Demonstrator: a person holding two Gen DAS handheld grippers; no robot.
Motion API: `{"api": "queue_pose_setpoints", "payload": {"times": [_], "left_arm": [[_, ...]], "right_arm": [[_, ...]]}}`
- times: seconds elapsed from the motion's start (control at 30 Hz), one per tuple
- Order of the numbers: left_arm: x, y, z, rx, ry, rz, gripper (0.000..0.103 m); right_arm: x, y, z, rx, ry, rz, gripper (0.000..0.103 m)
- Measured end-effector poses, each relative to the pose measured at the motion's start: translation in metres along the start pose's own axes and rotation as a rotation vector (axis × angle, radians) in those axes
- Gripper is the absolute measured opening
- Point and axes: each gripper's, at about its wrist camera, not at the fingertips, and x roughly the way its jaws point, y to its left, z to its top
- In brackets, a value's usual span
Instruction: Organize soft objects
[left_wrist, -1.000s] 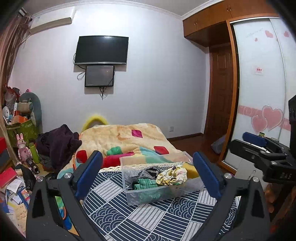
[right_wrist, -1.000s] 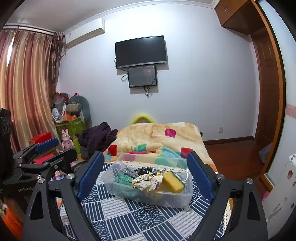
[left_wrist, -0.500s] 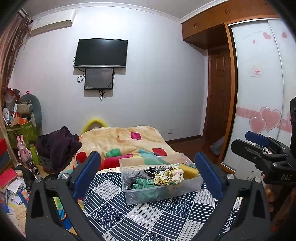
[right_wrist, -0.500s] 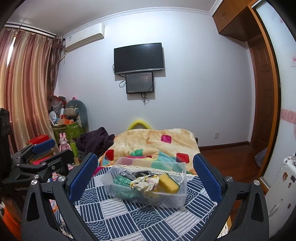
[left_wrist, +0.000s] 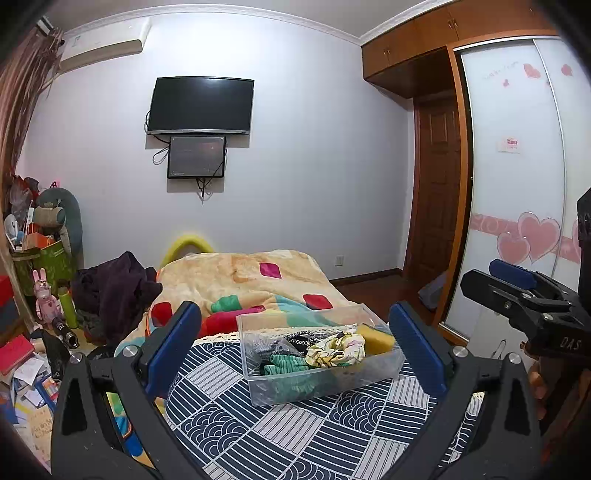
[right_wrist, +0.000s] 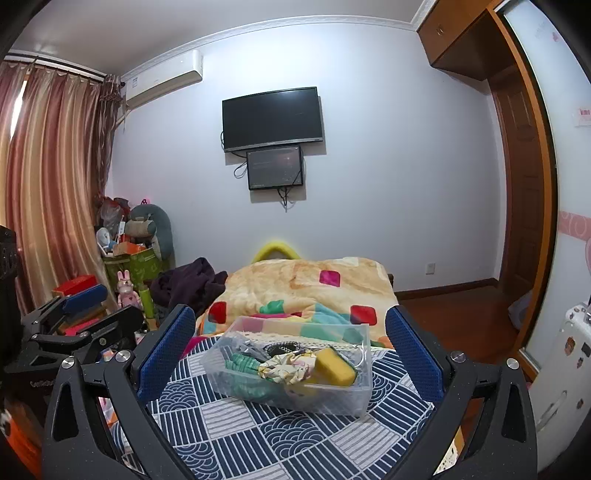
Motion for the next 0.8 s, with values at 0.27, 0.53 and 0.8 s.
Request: {"api": "queue_pose_setpoints", "payload": {"times": [0.27,0.53,0.8], "left_arm": [[-0.0001,-0.0004,-0.0001,0.000,0.000,0.002,0.103],[-0.0006,-0.0003,-0.0002,0.001,0.001,-0.003,0.103],[-0.0018,-0.0020,-0.0005,-0.001,0.005,-0.010,0.103]], "right_arm": [[0.0001,-0.0021,0.0010,0.002,0.000,-0.002,0.103],[-0.0002,-0.0024,0.0011,0.003,0.000,-0.002,0.103],[-0.0011,-0.0025,0.0015,0.000,0.000,-0.002,0.103]]}}
